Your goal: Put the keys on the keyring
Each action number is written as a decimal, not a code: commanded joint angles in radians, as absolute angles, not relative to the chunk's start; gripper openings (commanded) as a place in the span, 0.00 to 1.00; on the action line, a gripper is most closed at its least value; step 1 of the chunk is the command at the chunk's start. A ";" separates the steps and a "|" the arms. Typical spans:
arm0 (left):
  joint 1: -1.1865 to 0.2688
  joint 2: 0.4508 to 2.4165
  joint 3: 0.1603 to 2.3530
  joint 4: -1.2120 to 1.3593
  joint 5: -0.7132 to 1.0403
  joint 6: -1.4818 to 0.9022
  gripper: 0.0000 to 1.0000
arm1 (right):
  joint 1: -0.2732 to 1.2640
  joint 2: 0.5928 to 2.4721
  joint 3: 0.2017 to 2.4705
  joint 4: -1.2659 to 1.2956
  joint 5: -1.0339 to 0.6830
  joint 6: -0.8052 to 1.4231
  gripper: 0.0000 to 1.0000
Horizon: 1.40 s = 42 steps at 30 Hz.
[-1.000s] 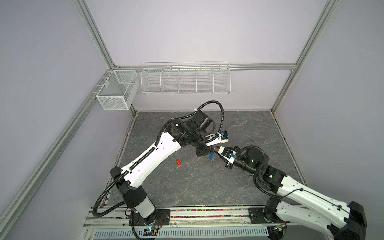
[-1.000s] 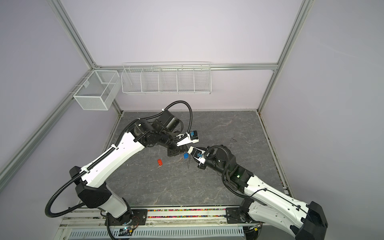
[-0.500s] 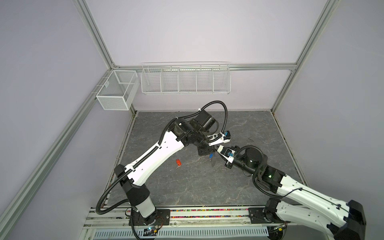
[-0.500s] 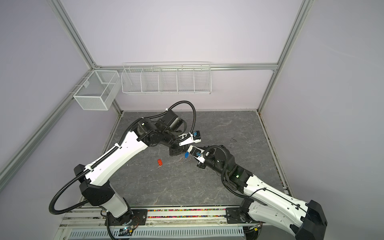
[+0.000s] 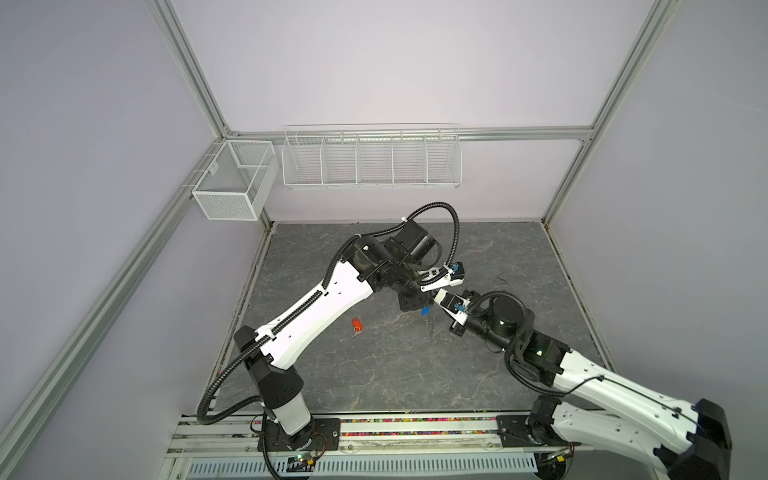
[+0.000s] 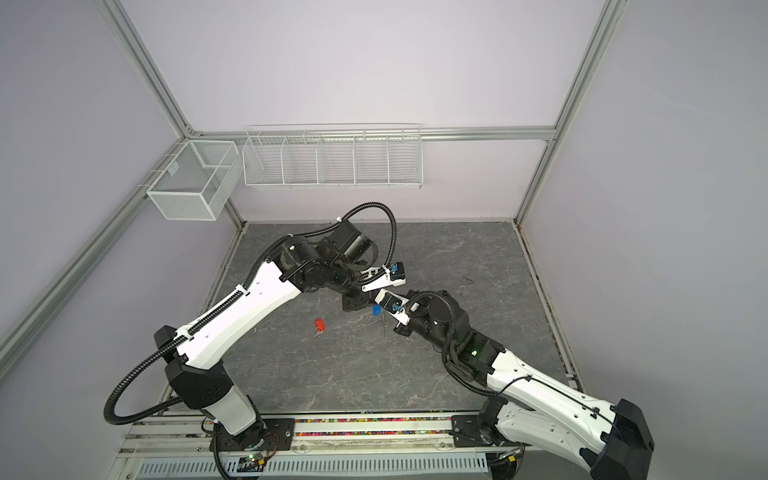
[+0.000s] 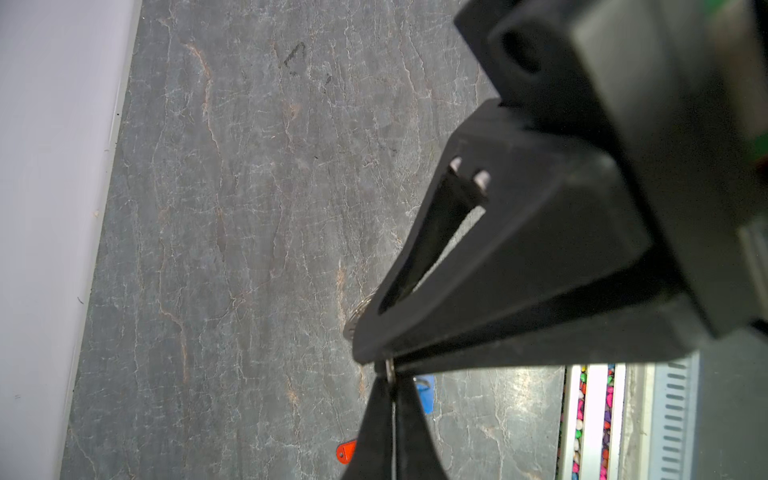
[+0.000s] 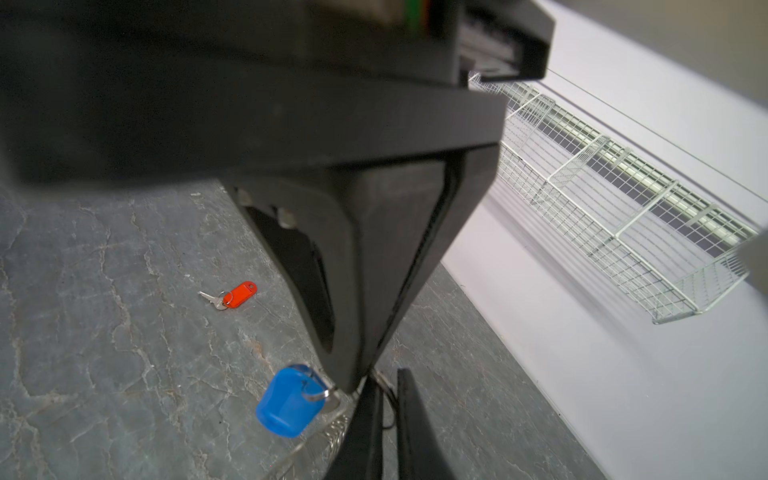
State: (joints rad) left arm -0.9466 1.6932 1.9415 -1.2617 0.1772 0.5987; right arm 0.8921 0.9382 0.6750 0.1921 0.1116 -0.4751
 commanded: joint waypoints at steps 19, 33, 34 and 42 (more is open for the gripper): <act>-0.808 1.315 1.346 -0.569 0.364 0.406 0.37 | 0.836 0.854 0.612 0.378 -0.043 -0.434 0.07; -0.802 1.205 1.134 -0.328 0.421 0.455 0.38 | 0.769 0.863 0.591 0.442 -0.188 -0.378 0.07; -0.802 1.185 1.119 -0.312 0.413 0.468 0.37 | 0.762 0.863 0.588 0.446 -0.202 -0.371 0.07; -0.801 1.129 1.066 -0.210 0.437 0.527 0.35 | 0.737 0.868 0.583 0.461 -0.297 -0.340 0.07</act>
State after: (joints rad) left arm -0.8051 1.1282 1.0721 -0.2687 0.4198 0.4885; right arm 0.7441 0.8677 0.5999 0.3977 -0.2348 -0.3691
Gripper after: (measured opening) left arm 0.348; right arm 0.075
